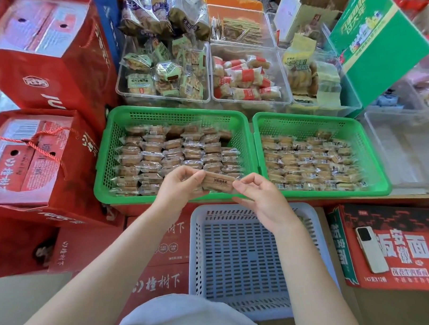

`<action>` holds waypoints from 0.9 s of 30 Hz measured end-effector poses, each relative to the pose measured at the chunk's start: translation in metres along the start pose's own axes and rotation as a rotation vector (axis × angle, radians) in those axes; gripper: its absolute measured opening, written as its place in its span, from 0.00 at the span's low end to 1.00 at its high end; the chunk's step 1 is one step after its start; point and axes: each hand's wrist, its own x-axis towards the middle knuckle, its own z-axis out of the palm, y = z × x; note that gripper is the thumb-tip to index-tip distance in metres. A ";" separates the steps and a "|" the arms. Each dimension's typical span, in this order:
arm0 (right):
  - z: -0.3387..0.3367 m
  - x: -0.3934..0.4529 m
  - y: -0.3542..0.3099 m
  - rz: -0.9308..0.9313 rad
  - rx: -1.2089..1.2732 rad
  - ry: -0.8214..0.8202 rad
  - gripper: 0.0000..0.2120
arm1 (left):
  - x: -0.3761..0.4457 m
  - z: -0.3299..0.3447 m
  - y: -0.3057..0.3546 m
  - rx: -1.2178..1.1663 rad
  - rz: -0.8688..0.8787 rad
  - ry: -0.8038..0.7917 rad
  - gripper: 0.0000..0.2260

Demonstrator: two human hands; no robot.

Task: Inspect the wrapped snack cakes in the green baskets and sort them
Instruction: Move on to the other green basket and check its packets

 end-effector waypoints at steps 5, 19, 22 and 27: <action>-0.016 0.042 -0.008 -0.042 -0.160 0.134 0.06 | 0.037 0.010 -0.013 0.379 0.118 0.113 0.13; -0.016 0.206 -0.013 -0.381 -1.178 0.432 0.07 | 0.097 -0.001 -0.066 1.569 0.189 -0.116 0.31; -0.011 0.223 -0.004 -0.351 -1.245 0.375 0.09 | 0.096 -0.001 -0.065 1.576 0.183 -0.110 0.33; -0.009 0.239 -0.002 -0.315 -1.463 0.234 0.15 | 0.097 -0.001 -0.067 1.567 0.179 -0.103 0.33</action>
